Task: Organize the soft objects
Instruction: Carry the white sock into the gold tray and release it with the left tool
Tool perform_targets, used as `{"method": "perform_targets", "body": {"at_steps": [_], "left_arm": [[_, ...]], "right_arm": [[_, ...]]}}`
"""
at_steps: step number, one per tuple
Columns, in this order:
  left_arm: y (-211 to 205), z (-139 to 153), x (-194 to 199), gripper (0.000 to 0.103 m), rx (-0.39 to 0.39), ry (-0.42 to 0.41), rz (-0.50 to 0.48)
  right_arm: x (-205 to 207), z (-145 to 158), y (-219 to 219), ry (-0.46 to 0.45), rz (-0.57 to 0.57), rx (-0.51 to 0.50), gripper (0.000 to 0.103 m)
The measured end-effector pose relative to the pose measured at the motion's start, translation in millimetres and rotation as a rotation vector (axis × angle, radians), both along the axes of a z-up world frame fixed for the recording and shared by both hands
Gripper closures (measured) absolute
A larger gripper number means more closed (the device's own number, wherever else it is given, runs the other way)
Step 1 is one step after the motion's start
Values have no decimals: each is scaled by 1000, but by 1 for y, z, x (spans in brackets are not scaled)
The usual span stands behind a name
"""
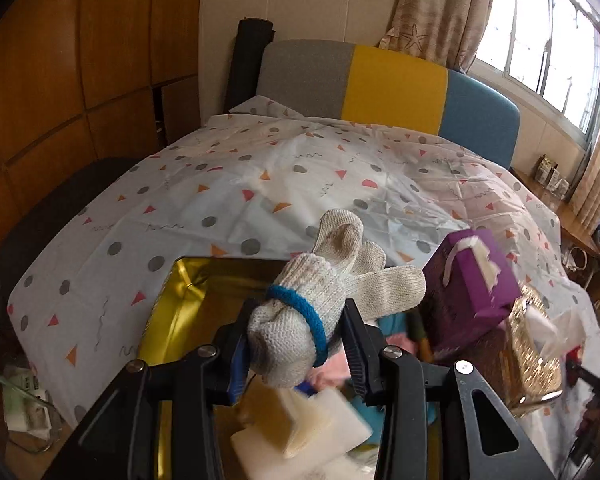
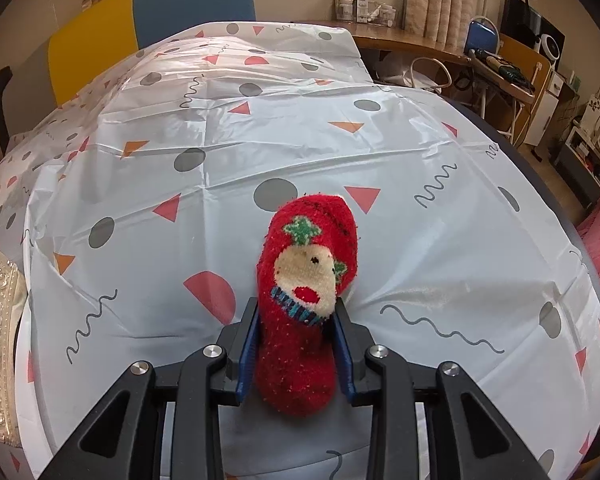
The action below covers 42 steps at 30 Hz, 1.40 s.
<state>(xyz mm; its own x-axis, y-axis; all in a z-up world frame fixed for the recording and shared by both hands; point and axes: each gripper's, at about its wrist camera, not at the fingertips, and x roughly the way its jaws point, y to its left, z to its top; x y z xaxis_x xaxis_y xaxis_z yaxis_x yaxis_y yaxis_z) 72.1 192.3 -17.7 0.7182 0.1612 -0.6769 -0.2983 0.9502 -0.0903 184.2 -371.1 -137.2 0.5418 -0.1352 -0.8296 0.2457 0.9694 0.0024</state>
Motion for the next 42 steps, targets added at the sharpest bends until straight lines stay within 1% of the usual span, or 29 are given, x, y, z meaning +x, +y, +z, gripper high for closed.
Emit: {"method": "perform_targets", "body": {"at_steps": [4,10,15,24,27,31,34,37,42], "left_arm": [[5,-9,-30,62,26,-13,24],[10,-14,-60,61,66,-33,45],[17,-19,-73,61,59,-28,61],[40,-32,-83,61,36,3,115],[48,-36,-86,61,42,15,134],[55,-46,-86,61,33,46,154],[56,-53,-81,61,40,70,150],[53,-63,-76,61,21,101,139],[46,-76,-65,58,29,143,115]], "right_arm": [[-3,-1,3,-19,11,-25,70],[-6,-2,5,-42,12,-44,70],[-8,-2,7,-45,11,-54,70],[-9,-3,11,-45,12,-82,71],[-9,-3,12,-46,12,-88,71],[-9,-3,12,-46,12,-88,71],[-9,-3,12,-46,12,-88,71],[-10,-3,12,-46,11,-88,71],[-9,-3,13,-43,12,-93,71]]}}
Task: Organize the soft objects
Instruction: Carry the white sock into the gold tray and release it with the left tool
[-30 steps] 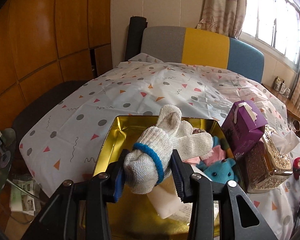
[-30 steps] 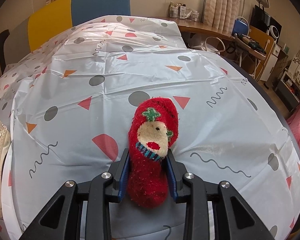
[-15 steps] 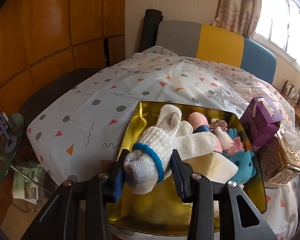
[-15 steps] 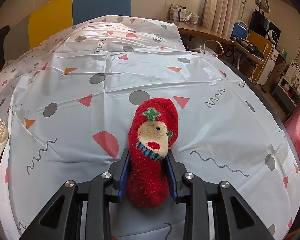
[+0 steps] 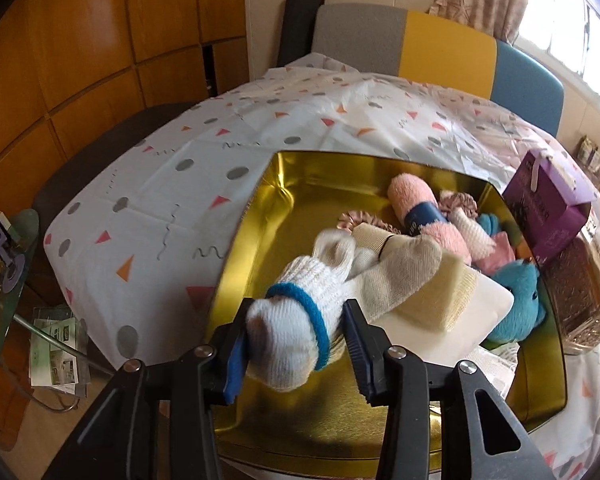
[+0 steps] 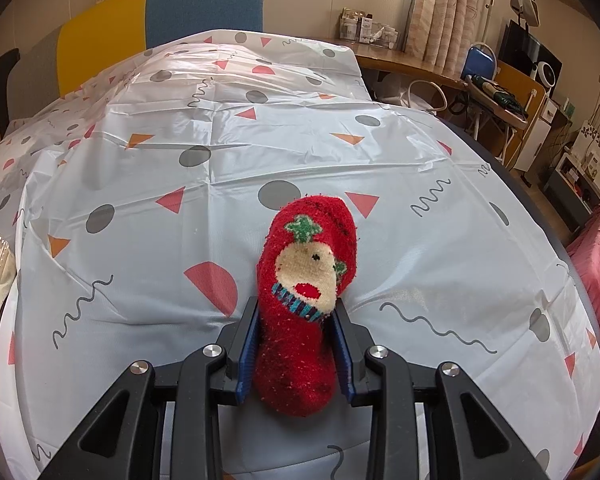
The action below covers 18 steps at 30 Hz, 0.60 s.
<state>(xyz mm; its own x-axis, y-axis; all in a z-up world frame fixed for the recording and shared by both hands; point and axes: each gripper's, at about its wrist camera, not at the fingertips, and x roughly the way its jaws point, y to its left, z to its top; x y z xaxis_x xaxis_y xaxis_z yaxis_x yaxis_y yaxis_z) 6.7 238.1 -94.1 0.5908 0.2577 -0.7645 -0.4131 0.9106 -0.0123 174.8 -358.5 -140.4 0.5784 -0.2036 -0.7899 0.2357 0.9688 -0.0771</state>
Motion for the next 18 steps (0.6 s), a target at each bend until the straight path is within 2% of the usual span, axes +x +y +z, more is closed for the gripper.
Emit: {"method": "perform_targets", "body": {"at_steps": [6,8,11,18], "left_arm": [[-5,-5,4,57,10,9,-5],[-6,-2,3,51,23,-4,-4],[-8,6,-1,41,37,-38,6],[-16,36,-10,39,68,-125,-16]], "right_arm": [[0,0,0,1,1,-3,71],[0,0,0,2,1,-4,71],[0,0,0,2,2,-6,71],[1,-1,2,11,2,-23,71]]}}
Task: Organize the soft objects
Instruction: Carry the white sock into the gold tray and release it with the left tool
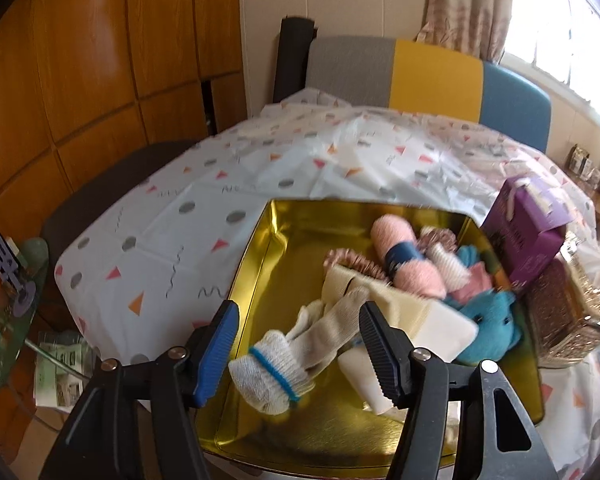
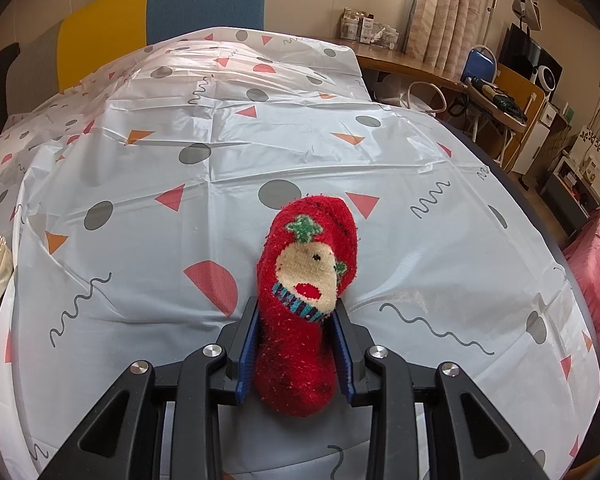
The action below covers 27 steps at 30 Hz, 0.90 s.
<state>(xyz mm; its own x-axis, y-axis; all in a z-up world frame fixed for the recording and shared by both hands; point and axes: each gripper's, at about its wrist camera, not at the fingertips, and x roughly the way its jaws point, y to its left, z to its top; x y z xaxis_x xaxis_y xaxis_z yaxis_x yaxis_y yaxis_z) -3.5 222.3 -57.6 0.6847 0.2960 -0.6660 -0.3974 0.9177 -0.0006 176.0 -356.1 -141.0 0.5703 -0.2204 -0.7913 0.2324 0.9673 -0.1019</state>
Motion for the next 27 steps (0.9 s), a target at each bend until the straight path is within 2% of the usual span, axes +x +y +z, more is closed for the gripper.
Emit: {"method": "perform_targets", "body": {"at_steps": [8,11,15,19,27], "left_arm": [[-11,23,-9,36,8,-62,-46],[-15,25,-10,36,7,-65,-61],[-17,25,-11,36,3,-66,-74],[-20,25,-13,36,2,-67,-80],[-22,23,-15,36,-5,-63,-93]], "right_arm": [[8,4,12,63,6,-53,79],[15,7,16,99,-6,-61,81],[24,13,24,128,2,-14,84],[33,22,41,132,36,-10,89],[49,39,72,140,111,-36,90]]}}
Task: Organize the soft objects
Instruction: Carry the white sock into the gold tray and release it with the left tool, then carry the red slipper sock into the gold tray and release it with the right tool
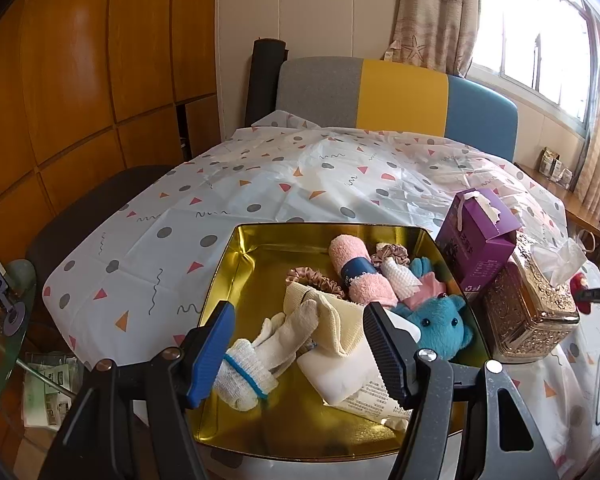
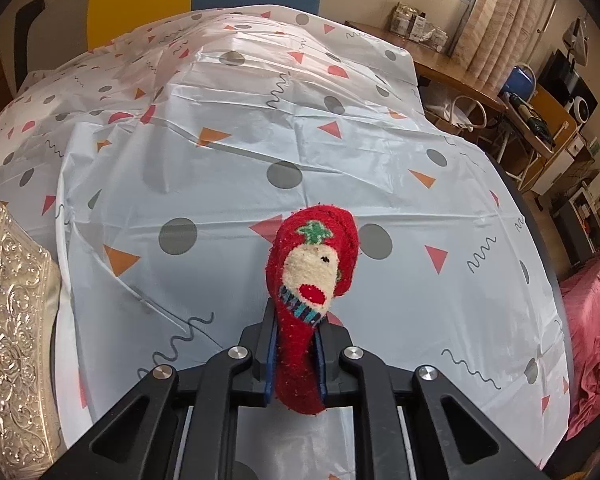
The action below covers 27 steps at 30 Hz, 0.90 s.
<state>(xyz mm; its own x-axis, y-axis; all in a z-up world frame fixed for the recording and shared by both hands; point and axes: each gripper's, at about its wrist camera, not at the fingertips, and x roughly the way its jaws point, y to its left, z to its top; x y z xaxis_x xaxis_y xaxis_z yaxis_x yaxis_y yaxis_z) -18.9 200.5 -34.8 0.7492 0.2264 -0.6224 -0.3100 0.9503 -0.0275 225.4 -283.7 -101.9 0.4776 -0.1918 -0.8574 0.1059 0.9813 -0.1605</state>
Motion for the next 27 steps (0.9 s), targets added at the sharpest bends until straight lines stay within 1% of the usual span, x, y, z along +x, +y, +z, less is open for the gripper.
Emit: {"method": "perform_targets", "body": {"at_steps": [5,9,13,17,21,24,27], "left_arm": [[-1,-1,-1,36,-4,0,-3],[-1,-2,0,36,-5,8,-7],[-3,-4,1,35,-7,15,-10],[-3,-7,2,35,-13,21,-14],[0,-9,2,35,-25,26,-10],[3,-11,2,35,-34,29,-4],[6,-12,1,35,-40,26,4]], "right_arm": [[11,22,16,-33,38,3,91],[24,50,36,-75,86,-2,91],[39,83,64,-121,146,-14,91],[51,121,109,-178,239,-19,91],[49,155,165,-233,372,-16,91],[41,169,203,-256,467,2,91],[28,177,236,-269,551,30,91]]}}
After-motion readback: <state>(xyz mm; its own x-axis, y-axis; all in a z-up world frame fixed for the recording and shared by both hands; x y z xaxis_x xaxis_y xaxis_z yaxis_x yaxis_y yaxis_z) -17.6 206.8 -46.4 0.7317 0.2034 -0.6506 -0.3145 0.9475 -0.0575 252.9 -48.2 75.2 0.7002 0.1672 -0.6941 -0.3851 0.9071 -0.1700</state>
